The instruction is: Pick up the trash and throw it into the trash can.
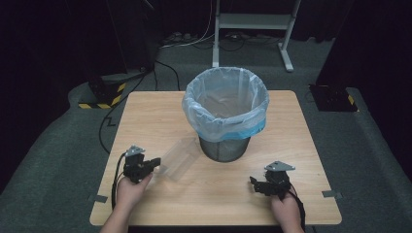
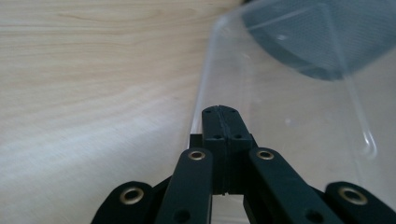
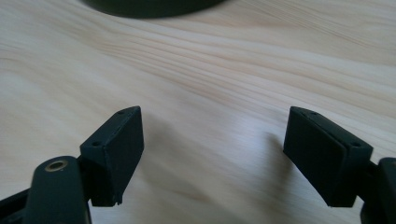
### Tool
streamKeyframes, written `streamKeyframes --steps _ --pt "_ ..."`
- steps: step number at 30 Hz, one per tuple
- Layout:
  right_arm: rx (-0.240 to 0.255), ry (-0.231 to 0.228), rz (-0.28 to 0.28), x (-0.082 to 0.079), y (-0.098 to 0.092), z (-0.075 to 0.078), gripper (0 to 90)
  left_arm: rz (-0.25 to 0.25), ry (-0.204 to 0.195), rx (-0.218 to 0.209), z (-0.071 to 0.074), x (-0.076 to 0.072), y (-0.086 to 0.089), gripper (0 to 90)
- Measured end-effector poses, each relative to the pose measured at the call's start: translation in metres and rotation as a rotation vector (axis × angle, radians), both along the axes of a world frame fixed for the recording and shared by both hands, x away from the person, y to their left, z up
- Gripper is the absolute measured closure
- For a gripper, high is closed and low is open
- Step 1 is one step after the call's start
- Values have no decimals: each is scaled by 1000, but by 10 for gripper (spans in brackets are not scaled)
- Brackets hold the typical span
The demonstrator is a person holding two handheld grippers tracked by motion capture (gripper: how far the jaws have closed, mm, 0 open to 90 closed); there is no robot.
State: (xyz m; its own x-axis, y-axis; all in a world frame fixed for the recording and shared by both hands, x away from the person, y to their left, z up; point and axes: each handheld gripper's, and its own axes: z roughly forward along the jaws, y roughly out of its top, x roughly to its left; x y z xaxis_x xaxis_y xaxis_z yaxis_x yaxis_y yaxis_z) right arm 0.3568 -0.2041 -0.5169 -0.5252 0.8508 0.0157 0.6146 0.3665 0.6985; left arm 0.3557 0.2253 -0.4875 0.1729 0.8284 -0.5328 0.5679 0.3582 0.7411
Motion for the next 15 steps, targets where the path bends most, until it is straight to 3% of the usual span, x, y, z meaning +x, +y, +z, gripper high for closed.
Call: streamKeyframes --steps 1,4,6,9,11,12,15 --pt "4 -18 34 -4 7 3 182 -13 -15 -2 1 -8 -4 897" --pt "54 -16 147 -15 28 14 134 -88 -40 17 4 -33 -14 894" --pt "66 -49 197 -22 41 23 136 -93 -65 6 6 -43 -21 882" --pt "59 -103 226 -27 61 34 128 -78 -102 8 8 -49 -20 822" --pt "102 -107 229 -27 73 40 155 -53 -121 -22 9 -49 -17 786" --pt "125 -118 204 -27 80 42 192 -44 -130 -31 9 -48 -15 762" --pt "153 -148 214 -25 102 49 175 -10 -149 -41 8 -41 -15 591"
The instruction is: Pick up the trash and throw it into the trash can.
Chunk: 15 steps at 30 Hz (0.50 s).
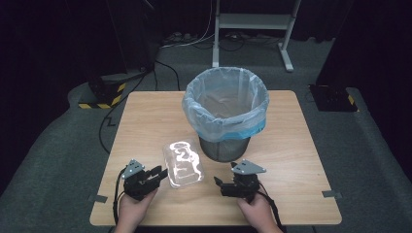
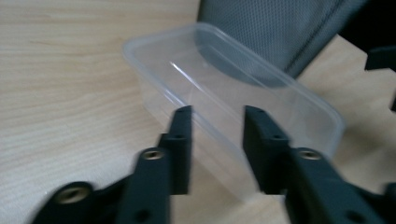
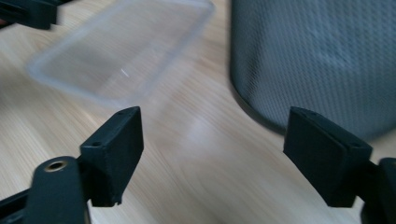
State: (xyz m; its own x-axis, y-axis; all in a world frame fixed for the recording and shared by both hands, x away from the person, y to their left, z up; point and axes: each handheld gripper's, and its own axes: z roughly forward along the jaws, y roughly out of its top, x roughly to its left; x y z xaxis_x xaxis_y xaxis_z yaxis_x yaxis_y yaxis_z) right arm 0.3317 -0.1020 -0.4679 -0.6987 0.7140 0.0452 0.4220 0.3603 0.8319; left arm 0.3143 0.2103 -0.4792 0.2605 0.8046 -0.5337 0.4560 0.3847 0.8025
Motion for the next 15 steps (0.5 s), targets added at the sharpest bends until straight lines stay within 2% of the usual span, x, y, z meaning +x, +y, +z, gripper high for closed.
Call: streamKeyframes --steps 1,2,3,4,6,7,8,9,10,11,13,14,15 --pt "7 -4 23 2 7 1 175 20 -4 -22 -1 4 -2 566" --pt "19 -6 41 4 16 2 173 45 -2 -26 -3 10 -5 528" --pt "15 0 52 8 27 2 169 45 -2 -26 -3 10 -5 488" --pt "18 1 60 12 36 1 182 76 10 -28 -7 17 -8 463" --pt "-4 15 38 22 53 -1 195 94 12 -40 -9 21 -9 421" --pt "-4 15 38 22 53 -1 195 96 26 -41 -10 23 -10 421" --pt "-8 58 41 36 70 -5 224 102 57 -80 -13 27 -12 396" --pt "-8 58 41 36 70 -5 224 102 57 -80 -13 27 -12 388" --pt "1 83 32 46 80 -12 283 100 84 -101 -17 31 -14 383" --pt "12 91 38 51 82 -15 308 87 98 -117 -20 33 -15 380" --pt "104 192 76 60 83 -22 337 70 110 -128 -21 34 -14 361" --pt "135 274 80 64 82 -24 340 37 131 -158 -22 35 -18 361" --pt "135 274 80 64 82 -24 340 37 131 -158 -22 35 -18 351"
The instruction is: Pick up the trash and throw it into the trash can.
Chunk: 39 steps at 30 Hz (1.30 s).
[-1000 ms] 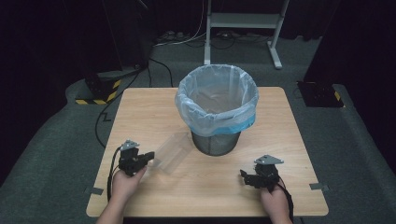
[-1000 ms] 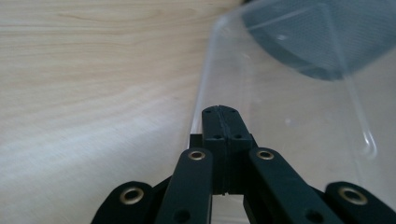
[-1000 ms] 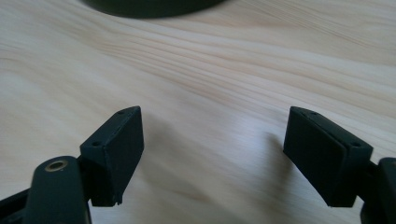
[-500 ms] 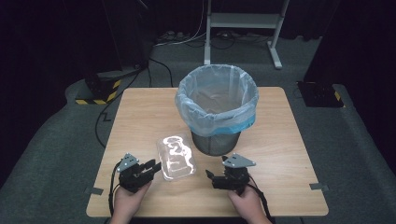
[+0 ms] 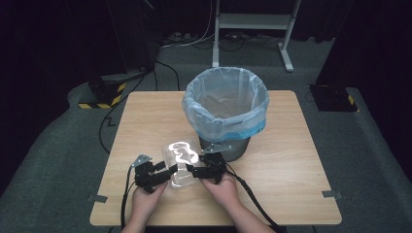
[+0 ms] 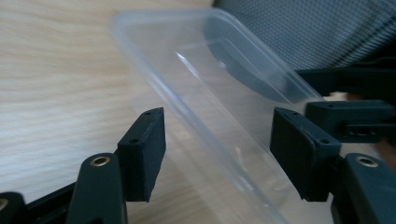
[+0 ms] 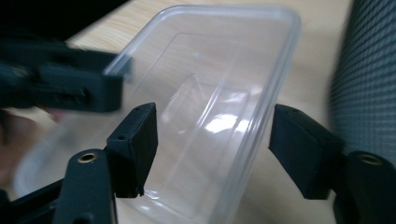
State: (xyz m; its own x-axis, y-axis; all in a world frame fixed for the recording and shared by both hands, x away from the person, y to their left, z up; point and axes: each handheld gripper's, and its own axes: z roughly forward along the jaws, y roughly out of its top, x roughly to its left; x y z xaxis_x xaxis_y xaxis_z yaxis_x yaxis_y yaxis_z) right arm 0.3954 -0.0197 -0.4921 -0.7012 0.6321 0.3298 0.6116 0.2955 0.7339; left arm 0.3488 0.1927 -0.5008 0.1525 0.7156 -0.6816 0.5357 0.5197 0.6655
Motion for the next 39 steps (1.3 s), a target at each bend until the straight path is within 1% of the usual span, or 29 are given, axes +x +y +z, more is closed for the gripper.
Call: streamKeyframes --steps 1,3,4,5,6,7,9,10,11,13,14,15,16,17,19,22,24,26,27,28,29,30,31,32,33,35,36,37,39 --pt "12 36 20 0 0 -1 341 -8 2 10 0 -2 -4 341" --pt "10 31 32 -4 -3 0 359 -25 3 11 1 -7 -5 364" --pt "10 41 28 -8 -7 1 383 -26 -1 -2 2 -10 -6 385" --pt "15 46 23 -12 -11 2 413 -39 -4 1 3 -14 -7 406" --pt "15 39 23 -15 -15 3 439 -39 -4 1 3 -14 -7 428" --pt "15 26 27 -20 -20 4 468 -49 -20 0 6 -22 -10 455" --pt "18 7 20 -29 -28 8 529 -54 -36 2 9 -29 -12 505" --pt "16 -8 16 -34 -31 9 544 -64 -45 17 10 -33 -12 532" --pt "18 -20 11 -39 -34 11 568 -64 -56 16 12 -36 -13 563" --pt "16 -75 3 -48 -39 13 612 -63 -67 16 13 -40 -15 619" --pt "16 -75 3 -48 -39 13 612 -61 -76 19 15 -44 -16 619" --pt "10 -106 -20 -56 -44 15 683 -57 -111 65 14 -52 -22 699" --pt "0 -133 -28 -60 -45 15 698 -50 -124 66 14 -55 -25 731" --pt "-5 -147 -34 -62 -46 15 714 -63 -138 95 13 -60 -27 731" --pt "-8 -177 -48 -69 -50 14 720 -61 -158 125 13 -67 -32 742" --pt "23 -200 -60 -75 -56 14 729 -61 -200 115 16 -73 -33 768" --pt "40 -218 -61 -79 -59 16 734 -52 -243 111 21 -78 -35 775" --pt "45 -264 -58 -84 -60 21 736 -50 -290 124 27 -84 -36 778" --pt "45 -264 -58 -84 -60 21 736 -50 -290 124 27 -84 -36 782" --pt "59 -304 -57 -89 -61 30 737 -38 -332 120 35 -90 -35 784" --pt "63 -321 -56 -90 -61 33 738 -25 -357 108 40 -92 -36 785" --pt "67 -337 -53 -92 -61 38 738 -21 -385 109 45 -94 -35 786" --pt "67 -337 -53 -92 -61 38 738 -21 -385 109 45 -94 -35 787" --pt "76 -360 -53 -93 -60 45 738 -15 -406 106 50 -96 -35 787" --pt "88 -390 -53 -94 -60 56 738 -7 -436 91 59 -97 -35 792" --pt "96 -412 -50 -94 -60 66 738 -10 -474 102 69 -98 -34 796" --pt "96 -412 -50 -94 -60 66 738 -10 -474 102 69 -98 -34 797" --pt "111 -437 -51 -94 -60 79 737 -4 -503 102 79 -99 -34 797" --pt "119 -462 -49 -95 -60 88 737 0 -532 95 89 -101 -33 800"
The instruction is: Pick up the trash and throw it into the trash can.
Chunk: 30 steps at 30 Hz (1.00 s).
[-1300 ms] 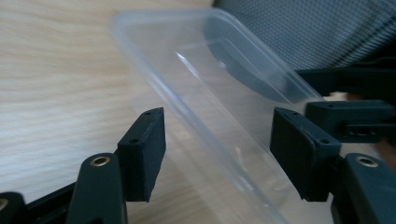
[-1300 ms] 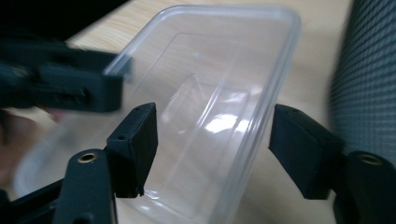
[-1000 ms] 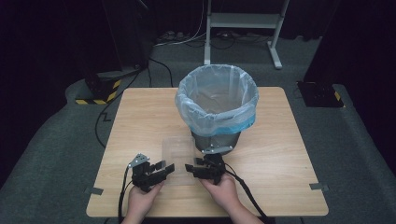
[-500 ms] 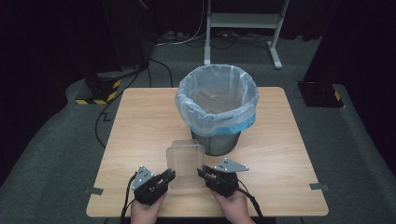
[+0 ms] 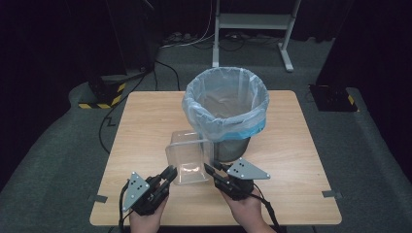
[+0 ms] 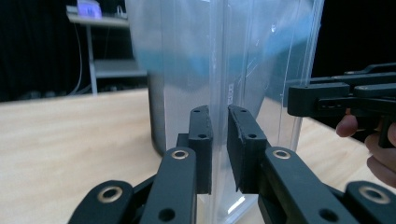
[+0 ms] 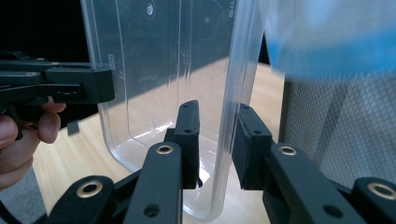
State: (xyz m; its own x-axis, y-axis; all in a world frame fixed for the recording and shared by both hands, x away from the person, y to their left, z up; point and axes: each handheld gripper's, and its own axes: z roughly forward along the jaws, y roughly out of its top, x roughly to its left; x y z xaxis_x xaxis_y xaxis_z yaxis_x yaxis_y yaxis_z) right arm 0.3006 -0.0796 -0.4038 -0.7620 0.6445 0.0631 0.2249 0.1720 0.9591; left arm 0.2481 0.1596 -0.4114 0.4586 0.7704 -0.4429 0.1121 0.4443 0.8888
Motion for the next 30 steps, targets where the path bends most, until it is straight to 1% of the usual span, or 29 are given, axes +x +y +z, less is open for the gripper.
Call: streamKeyframes --steps 1,2,3,5,6,8,9,10,11,12,13,14,15,16,17,18,19,20,21,22,23,24,25,26,27,29,30 --pt "3 -16 1 0 0 5 737 2 -16 -8 5 0 0 801" --pt "3 -16 1 0 0 5 737 2 -16 -8 5 0 0 801" --pt "14 -42 -2 -2 1 17 737 2 -44 8 16 0 2 802" --pt "20 -63 -2 -1 2 26 737 -2 -66 10 26 2 3 802" --pt "26 -73 -3 -1 2 31 737 -1 -81 3 32 3 3 804" --pt "35 -96 -6 1 2 41 736 -3 -106 9 42 5 3 805" --pt "40 -107 -11 2 2 47 736 -3 -122 0 48 7 2 805" --pt "39 -128 -11 3 1 52 737 -6 -136 -5 53 8 2 806" --pt "49 -137 -14 3 0 57 737 -6 -136 -5 53 8 2 808" --pt "67 -143 -16 4 -1 65 737 -12 -162 7 65 9 2 810" --pt "73 -150 -16 5 -1 69 737 -23 -167 106 68 9 8 812" --pt "79 -162 -18 5 -2 74 737 -22 -191 52 74 10 3 813" --pt "79 -162 -18 5 -2 74 737 -22 -191 52 74 10 3 813" --pt "90 -185 -26 5 -3 86 737 -18 -219 -21 82 12 -2 814" --pt "91 -198 -30 6 -4 91 738 -16 -230 -51 88 14 -5 814" --pt "96 -205 -34 6 -5 95 738 -20 -255 -71 97 18 -8 813" --pt "100 -213 -38 7 -5 99 738 -17 -249 -9 100 19 -5 815" --pt "108 -219 -42 8 -6 104 738 -29 -281 -112 109 21 -12 816" --pt "112 -228 -46 9 -8 108 738 -29 -281 -112 109 21 -12 818" --pt "112 -228 -46 9 -8 108 738 -35 -268 -9 112 24 -7 818" --pt "127 -250 -62 12 -12 117 737 -42 -277 -7 117 28 -8 819" --pt "130 -256 -71 13 -13 120 737 -49 -291 -1 124 35 -12 820" --pt "132 -266 -83 16 -15 123 737 -49 -291 -1 124 35 -12 820" --pt "135 -267 -97 20 -17 127 735 -69 -288 -6 131 46 -17 821" --pt "137 -269 -104 24 -19 128 735 -81 -286 -8 133 52 -19 823" --pt "136 -270 -128 32 -25 132 733 -86 -284 9 136 64 -25 825" --pt "135 -268 -143 35 -27 133 733 -92 -286 2 137 70 -29 825"
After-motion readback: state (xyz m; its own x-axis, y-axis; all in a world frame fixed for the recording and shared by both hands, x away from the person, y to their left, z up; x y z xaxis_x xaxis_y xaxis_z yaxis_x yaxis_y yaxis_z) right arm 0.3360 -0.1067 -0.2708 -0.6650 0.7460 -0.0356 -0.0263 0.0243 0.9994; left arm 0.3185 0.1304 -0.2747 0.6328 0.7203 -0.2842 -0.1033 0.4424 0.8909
